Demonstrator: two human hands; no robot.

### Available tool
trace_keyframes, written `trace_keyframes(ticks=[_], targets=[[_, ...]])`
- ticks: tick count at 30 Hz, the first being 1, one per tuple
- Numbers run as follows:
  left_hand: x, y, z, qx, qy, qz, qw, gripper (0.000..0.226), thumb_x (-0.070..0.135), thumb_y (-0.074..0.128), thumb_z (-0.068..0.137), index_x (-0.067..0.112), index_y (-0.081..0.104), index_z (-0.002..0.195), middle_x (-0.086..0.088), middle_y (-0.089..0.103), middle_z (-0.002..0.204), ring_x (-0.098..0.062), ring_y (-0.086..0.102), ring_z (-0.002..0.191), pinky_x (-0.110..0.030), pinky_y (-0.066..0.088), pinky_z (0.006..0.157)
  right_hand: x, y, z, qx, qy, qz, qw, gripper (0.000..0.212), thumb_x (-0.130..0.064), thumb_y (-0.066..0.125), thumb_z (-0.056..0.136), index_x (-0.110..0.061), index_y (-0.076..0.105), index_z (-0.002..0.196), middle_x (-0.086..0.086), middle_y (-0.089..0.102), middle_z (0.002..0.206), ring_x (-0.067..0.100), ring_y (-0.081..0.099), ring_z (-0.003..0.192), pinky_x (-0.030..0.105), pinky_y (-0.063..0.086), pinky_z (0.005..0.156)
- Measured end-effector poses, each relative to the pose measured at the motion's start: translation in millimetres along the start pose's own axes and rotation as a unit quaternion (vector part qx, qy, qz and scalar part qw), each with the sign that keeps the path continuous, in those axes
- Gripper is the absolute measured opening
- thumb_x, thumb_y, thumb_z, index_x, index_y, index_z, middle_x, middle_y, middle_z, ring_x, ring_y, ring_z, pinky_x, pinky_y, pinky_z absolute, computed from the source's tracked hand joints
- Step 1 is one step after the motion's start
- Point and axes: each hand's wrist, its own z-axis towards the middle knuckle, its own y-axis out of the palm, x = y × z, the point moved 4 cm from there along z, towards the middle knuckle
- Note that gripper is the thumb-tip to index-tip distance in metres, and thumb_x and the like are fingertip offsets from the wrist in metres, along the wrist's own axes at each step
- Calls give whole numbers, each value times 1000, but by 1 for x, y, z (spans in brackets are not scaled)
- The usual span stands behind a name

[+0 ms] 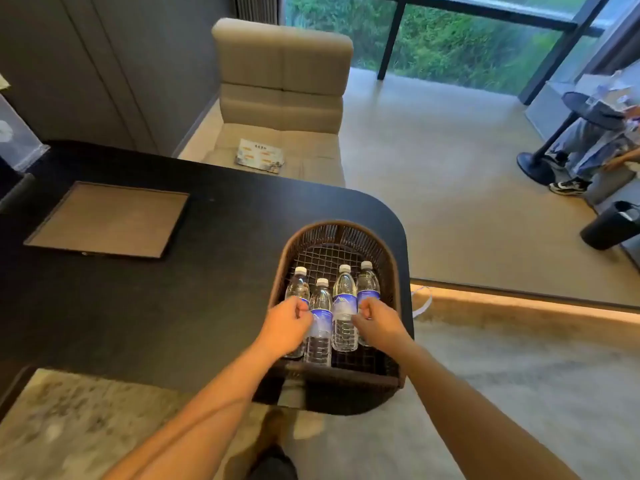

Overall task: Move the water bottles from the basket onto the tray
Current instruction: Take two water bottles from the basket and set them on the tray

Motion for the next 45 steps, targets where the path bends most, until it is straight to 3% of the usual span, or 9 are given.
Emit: trace_keyframes(ticks=[6, 14, 20, 25, 33, 37, 40, 43, 45], targets=[[17, 17, 62, -84, 5, 52, 995, 14, 23, 63, 95, 13, 61, 103, 3, 63, 90, -15, 58, 85, -26, 43, 66, -20, -8, 60, -21, -2, -50, 999, 20, -32, 71, 91, -28, 55, 101, -12, 60, 89, 10, 61, 81, 25, 45, 63], [4, 43, 107, -165, -61, 152, 973, 53, 28, 72, 92, 9, 53, 138, -9, 60, 131, -17, 55, 105, -28, 45, 85, -12, -2, 109, -95, -2, -94, 991, 48, -34, 75, 91, -18, 56, 132, 4, 68, 113, 21, 70, 96, 36, 59, 79], [-5, 57, 125, -195, -99, 280, 935, 67, 48, 72, 85, 15, 48, 139, -17, 57, 129, -33, 42, 129, -45, 44, 103, -12, -8, 143, -123, -28, -139, 982, 33, -36, 79, 88, -25, 55, 107, -1, 68, 101, 13, 63, 83, 25, 45, 63], [-6, 65, 133, -166, -123, 305, 930, 66, 47, 77, 81, 11, 49, 129, -13, 59, 121, -32, 46, 123, -39, 44, 92, -11, 1, 158, -174, -44, -225, 958, 54, -40, 80, 86, -12, 57, 127, 8, 70, 115, 28, 67, 103, 44, 57, 91], [-4, 59, 118, -104, -125, 257, 953, 68, 55, 83, 72, 13, 59, 120, -8, 60, 120, -32, 49, 118, -41, 42, 98, 9, -2, 162, -165, -29, -47, 985, 95, -26, 97, 67, 0, 48, 144, 14, 65, 132, 30, 63, 120, 34, 51, 95], [-6, 48, 102, -70, -156, 113, 979, 81, 39, 91, 69, 9, 58, 136, -10, 63, 128, -32, 57, 122, -46, 48, 103, 5, 7, 152, -229, -63, -98, 967, 74, -14, 90, 72, -3, 56, 137, 8, 63, 123, 17, 62, 99, 27, 52, 79], [-5, 39, 90, -36, -163, 49, 985, 83, 26, 94, 68, 10, 54, 139, -9, 54, 133, -28, 59, 119, -45, 52, 99, -2, 20, 142, -257, -87, -141, 952, 70, -27, 88, 76, -7, 51, 132, 9, 60, 122, 22, 64, 98, 32, 54, 74], [-6, 31, 83, -10, -150, 14, 989, 76, 23, 94, 67, 14, 56, 133, -4, 62, 126, -18, 64, 108, -40, 53, 95, -5, 35, 141, -268, -64, -109, 955, 31, -30, 87, 79, -10, 65, 90, 6, 69, 83, 28, 72, 81, 27, 52, 52], [-8, 28, 77, -3, -148, -19, 989, 70, 21, 94, 68, 20, 57, 127, 3, 69, 116, -12, 68, 102, -43, 54, 95, -6, 37, 139, -253, -71, -116, 958, 32, -38, 86, 78, -23, 57, 76, 0, 57, 84, 25, 63, 95, 30, 49, 63]])
